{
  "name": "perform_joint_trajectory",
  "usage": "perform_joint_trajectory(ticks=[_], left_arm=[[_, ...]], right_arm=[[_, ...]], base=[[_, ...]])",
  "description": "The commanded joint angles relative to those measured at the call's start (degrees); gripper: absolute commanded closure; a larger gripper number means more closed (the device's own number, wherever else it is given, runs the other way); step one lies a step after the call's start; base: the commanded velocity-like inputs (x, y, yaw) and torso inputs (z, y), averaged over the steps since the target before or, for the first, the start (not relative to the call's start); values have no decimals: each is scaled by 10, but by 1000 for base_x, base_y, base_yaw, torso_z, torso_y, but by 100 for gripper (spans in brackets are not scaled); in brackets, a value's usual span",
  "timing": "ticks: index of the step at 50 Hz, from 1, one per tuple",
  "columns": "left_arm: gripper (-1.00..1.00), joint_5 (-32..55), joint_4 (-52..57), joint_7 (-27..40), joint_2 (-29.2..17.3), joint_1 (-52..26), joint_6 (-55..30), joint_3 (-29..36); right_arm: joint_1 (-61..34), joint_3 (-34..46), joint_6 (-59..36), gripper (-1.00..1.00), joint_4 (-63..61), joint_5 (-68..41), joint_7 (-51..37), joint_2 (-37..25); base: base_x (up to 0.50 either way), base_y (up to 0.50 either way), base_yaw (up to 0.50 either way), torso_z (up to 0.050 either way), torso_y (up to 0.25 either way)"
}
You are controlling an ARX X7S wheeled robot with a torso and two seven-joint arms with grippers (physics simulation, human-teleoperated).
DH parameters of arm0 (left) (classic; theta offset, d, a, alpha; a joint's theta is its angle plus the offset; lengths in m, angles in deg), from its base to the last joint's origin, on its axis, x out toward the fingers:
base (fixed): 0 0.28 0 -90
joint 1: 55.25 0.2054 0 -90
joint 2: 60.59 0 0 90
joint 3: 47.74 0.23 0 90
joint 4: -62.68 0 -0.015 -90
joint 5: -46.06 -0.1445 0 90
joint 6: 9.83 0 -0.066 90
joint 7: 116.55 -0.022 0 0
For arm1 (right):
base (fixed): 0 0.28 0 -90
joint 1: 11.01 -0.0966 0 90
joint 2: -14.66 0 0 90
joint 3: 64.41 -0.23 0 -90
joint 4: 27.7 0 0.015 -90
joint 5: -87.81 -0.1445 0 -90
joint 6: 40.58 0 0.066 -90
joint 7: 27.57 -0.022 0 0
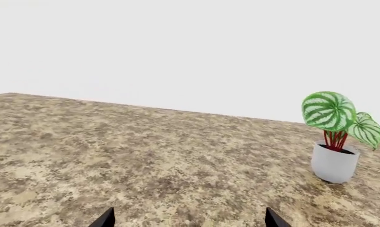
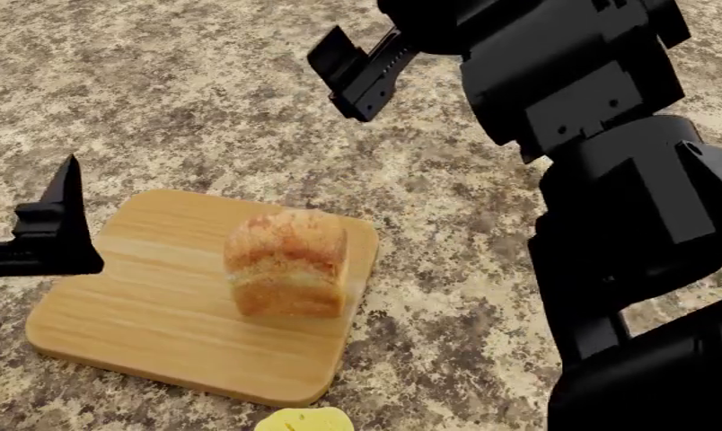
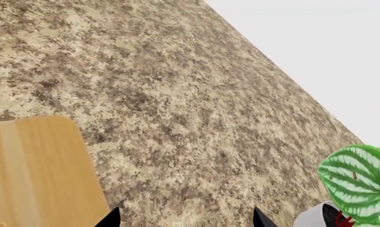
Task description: Place the bread and cheese on the cutting board.
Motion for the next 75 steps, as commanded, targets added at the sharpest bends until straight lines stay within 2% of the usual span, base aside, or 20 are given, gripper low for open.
perform_joint_trajectory(ticks=[1,14,22,27,37,43,50,64,75], left_arm=[[-100,98,92,-1,-41,-38,-126,19],[-100,148,178,-14,-80,-16,-164,35],[-100,230,203,-33,-99,-14,-199,38],[-100,249,198,-44,-94,-14,-211,54],[-100,225,201,-57,-77,3,-202,83],[-100,239,189,-53,-75,9,-197,73],[-100,262,227,-44,-84,31,-192,64],[-100,315,257,-4,-103,44,-199,47],[-100,314,242,-10,-93,45,-197,58]], right_arm=[[47,-43,-114,-100,-202,-10,-83,-88],[112,-91,-263,-100,-477,-61,-190,-186],[181,-155,-324,-100,-616,-102,-276,-231],[218,-183,-355,-100,-677,-122,-317,-250],[270,-240,-398,-100,-763,-156,-376,-274],[308,-266,-383,-100,-775,-162,-393,-286],[343,-282,-361,-100,-776,-163,-403,-295],[454,-336,-348,-100,-871,-175,-481,-318],[547,-384,-315,-100,-930,-181,-529,-334]], base=[[0,0,0,0,0],[0,0,0,0,0],[0,0,0,0,0],[0,0,0,0,0],[0,0,0,0,0],[0,0,0,0,0],[0,0,0,0,0],[0,0,0,0,0],[0,0,0,0,0]])
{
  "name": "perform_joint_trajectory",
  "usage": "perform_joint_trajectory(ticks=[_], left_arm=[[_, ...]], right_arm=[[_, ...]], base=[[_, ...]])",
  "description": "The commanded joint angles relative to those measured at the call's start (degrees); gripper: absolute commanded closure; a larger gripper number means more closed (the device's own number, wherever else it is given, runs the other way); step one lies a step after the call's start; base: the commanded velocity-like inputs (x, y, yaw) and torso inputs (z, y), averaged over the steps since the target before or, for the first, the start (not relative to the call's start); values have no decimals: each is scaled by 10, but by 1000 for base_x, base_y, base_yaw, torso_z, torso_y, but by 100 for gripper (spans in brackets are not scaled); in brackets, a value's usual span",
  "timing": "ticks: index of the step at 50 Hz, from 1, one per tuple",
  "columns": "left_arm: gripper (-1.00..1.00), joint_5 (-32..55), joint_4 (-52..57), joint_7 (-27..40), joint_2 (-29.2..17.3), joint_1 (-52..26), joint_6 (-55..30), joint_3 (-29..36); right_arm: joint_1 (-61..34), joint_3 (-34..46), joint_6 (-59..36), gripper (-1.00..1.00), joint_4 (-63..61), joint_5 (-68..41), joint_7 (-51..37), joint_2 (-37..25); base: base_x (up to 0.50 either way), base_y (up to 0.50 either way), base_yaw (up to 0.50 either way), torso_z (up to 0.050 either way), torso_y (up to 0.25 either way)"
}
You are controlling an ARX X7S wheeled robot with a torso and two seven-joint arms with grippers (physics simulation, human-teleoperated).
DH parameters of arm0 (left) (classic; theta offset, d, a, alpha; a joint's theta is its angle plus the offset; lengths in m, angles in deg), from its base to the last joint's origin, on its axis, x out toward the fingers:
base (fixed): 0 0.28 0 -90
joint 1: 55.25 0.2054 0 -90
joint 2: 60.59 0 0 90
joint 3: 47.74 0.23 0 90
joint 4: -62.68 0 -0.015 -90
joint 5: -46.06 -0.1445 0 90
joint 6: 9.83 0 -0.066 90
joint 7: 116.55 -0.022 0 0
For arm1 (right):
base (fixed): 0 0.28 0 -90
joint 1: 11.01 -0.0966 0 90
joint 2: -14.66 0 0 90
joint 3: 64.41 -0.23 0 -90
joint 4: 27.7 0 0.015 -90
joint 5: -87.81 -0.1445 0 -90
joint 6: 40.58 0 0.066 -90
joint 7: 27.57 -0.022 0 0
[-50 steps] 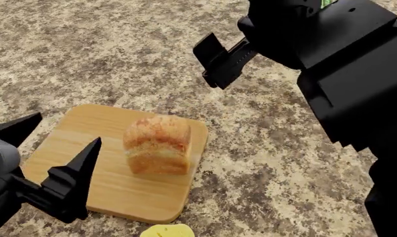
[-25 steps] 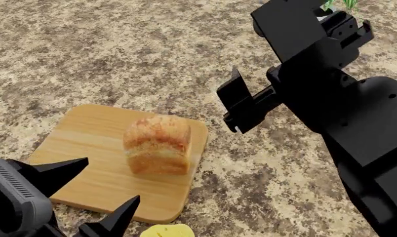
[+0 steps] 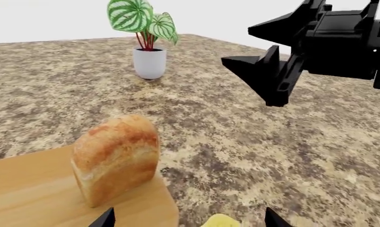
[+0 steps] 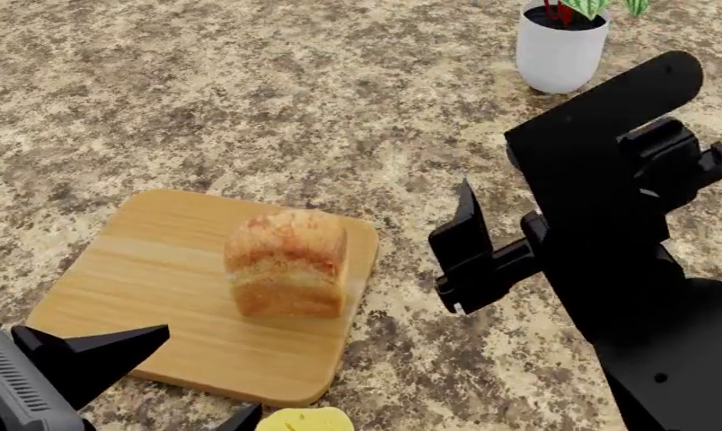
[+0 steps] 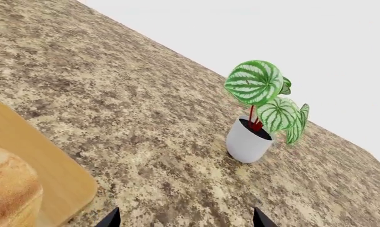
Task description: Place the bread and cheese on the cutting board.
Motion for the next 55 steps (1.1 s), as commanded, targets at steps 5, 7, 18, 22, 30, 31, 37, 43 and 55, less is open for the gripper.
perform_joint_trajectory(ticks=[5,7,18,22,30,31,37,43,55], left_arm=[[-100,9,-2,-6,2,11,0,10],[-100,13,-3,-8,1,10,-1,11],[-100,4,6,-4,11,24,-1,29],[-100,13,3,9,15,14,-12,38],[-100,-7,-1,17,22,22,-13,51],[-100,-2,1,23,22,20,-15,51],[-100,-15,16,38,27,34,-14,60],[-100,-33,22,35,26,52,-6,66],[-100,-65,6,19,29,63,4,80]], right_arm=[[151,-64,87,-100,-61,4,-48,-18],[163,-68,95,-100,-63,4,-50,-20],[211,-96,118,-100,-73,-6,-55,-29],[213,-94,120,-100,-69,-5,-53,-30],[221,-90,144,-100,-53,5,-42,-26],[222,-90,146,-100,-51,5,-41,-26],[236,-91,166,-100,-49,11,-39,-24],[277,-90,199,-100,-60,31,-51,-21],[354,-92,288,-100,-46,67,-49,-10]], base=[[0,0,0,0,0],[0,0,0,0,0],[0,0,0,0,0],[0,0,0,0,0],[0,0,0,0,0],[0,0,0,0,0],[0,0,0,0,0],[0,0,0,0,0],[0,0,0,0,0]])
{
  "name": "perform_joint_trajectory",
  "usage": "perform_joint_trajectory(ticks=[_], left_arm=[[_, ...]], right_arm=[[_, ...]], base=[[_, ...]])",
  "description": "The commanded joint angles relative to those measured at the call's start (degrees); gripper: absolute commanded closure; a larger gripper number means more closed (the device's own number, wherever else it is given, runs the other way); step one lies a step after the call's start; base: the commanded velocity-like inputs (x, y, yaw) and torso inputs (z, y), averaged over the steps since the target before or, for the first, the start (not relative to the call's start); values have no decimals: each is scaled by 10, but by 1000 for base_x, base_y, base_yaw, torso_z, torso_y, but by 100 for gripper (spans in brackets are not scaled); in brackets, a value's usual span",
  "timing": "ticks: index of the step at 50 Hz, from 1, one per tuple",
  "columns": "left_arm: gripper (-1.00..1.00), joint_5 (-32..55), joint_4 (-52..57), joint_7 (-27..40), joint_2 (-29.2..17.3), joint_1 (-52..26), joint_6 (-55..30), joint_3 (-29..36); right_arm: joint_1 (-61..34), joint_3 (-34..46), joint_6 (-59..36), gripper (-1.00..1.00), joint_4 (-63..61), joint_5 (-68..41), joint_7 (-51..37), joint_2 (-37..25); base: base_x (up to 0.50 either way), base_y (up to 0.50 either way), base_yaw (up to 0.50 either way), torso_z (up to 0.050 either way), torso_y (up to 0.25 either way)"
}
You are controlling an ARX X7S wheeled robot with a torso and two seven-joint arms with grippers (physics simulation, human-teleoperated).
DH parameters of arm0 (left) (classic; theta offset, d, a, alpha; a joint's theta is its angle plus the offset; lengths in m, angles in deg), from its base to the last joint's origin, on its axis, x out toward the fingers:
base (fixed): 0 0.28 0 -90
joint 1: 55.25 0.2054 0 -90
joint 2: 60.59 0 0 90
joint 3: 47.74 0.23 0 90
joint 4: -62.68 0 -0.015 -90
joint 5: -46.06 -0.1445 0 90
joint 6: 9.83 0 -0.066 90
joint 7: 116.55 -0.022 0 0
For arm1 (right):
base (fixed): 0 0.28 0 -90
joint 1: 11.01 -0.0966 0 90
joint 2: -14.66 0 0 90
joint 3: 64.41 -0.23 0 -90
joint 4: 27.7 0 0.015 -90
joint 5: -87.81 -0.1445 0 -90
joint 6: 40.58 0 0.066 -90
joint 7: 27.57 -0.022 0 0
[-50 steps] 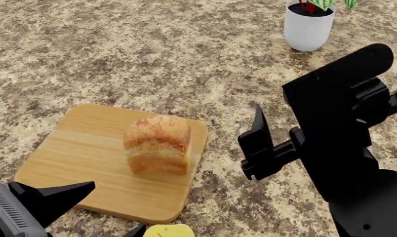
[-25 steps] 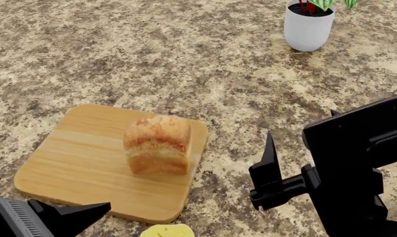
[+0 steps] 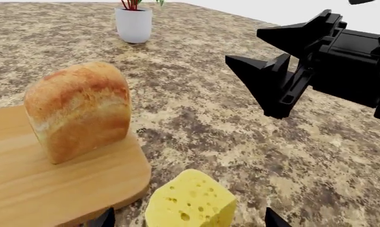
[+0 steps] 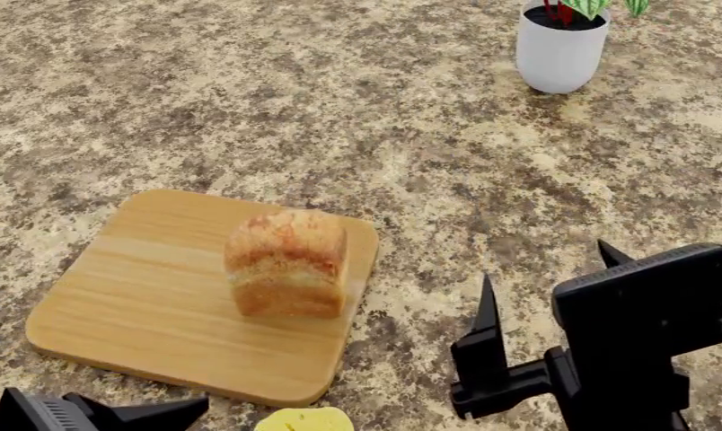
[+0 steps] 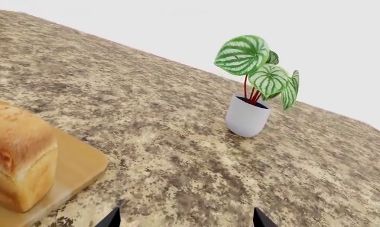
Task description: Place the bread and cheese on the cutting board.
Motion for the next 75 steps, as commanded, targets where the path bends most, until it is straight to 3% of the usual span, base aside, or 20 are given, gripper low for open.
perform_joint_trajectory(ticks=[1,17,28,75], left_arm=[[-100,-29,-9,-7,6,12,7,16],[-100,-83,-51,-17,24,1,14,47],[-100,-72,-56,-9,34,-16,-2,59],[-100,-103,-93,-24,58,-32,4,105]], right_arm=[[58,1,69,-100,13,29,2,10],[88,5,102,-100,12,44,2,12],[114,-29,123,-100,4,40,-19,10],[118,-27,122,-100,-5,34,-19,3]], base=[[0,0,0,0,0],[0,0,0,0,0],[0,0,0,0,0],[0,0,0,0,0]])
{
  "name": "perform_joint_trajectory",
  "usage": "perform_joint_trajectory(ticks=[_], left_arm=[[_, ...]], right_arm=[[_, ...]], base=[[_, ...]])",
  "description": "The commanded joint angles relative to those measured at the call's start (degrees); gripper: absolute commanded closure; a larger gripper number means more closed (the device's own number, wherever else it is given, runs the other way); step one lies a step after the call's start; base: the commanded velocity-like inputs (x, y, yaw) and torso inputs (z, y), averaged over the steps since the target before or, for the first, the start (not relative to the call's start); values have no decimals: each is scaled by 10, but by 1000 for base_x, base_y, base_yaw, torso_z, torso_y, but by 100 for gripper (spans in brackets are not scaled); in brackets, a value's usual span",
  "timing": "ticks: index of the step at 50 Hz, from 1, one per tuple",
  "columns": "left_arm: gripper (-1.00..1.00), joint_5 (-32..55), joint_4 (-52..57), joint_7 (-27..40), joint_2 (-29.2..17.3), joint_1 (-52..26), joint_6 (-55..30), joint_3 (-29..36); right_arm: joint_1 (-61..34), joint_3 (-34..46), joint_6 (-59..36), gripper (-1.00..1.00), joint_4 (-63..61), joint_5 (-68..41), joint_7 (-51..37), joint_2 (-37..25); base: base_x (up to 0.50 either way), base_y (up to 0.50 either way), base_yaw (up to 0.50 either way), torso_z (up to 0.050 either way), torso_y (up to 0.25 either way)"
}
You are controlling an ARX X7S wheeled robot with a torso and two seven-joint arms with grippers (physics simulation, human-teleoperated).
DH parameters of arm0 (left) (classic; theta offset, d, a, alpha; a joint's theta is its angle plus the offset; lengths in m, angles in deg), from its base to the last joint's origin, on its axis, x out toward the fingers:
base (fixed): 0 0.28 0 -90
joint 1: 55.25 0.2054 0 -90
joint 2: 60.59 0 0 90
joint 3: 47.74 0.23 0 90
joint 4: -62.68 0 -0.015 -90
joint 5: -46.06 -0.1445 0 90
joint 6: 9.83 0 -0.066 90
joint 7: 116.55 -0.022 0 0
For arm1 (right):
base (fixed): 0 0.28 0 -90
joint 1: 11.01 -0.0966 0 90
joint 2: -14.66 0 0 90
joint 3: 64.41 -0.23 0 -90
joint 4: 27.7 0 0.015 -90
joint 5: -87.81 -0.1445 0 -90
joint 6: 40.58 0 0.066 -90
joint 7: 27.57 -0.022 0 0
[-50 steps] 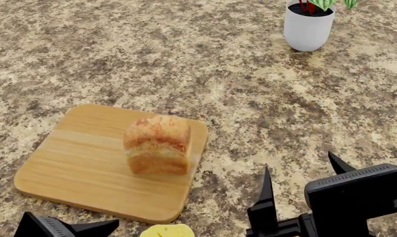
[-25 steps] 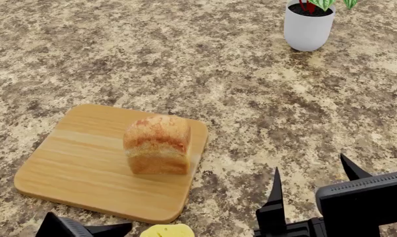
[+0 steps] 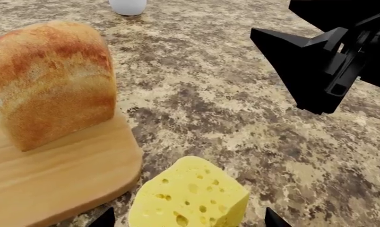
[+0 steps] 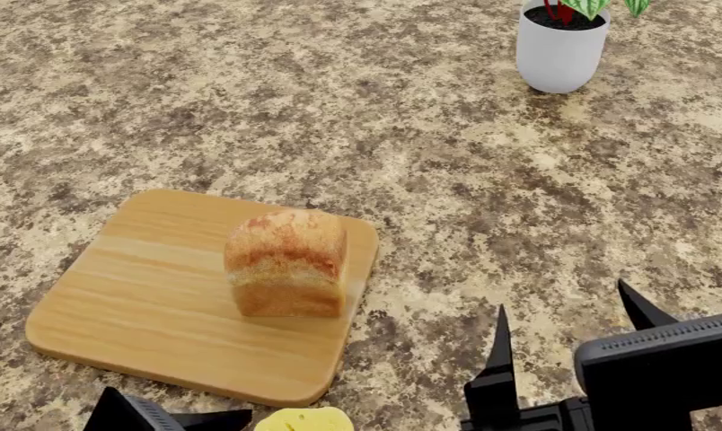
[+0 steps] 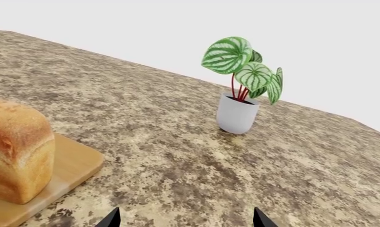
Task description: Place the bread and cheese on the cutting board.
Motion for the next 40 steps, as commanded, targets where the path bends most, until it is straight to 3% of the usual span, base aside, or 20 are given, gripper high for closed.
perform_joint_trajectory(ticks=[1,40], left_arm=[[-100,-13,-13,-9,4,-1,7,11],[-100,-35,-63,-23,16,-7,26,29]], right_arm=[[2,0,4,-100,1,0,2,-1],[-5,9,1,-100,-2,-2,3,0]], base=[[0,0,0,0,0],[0,0,0,0,0]])
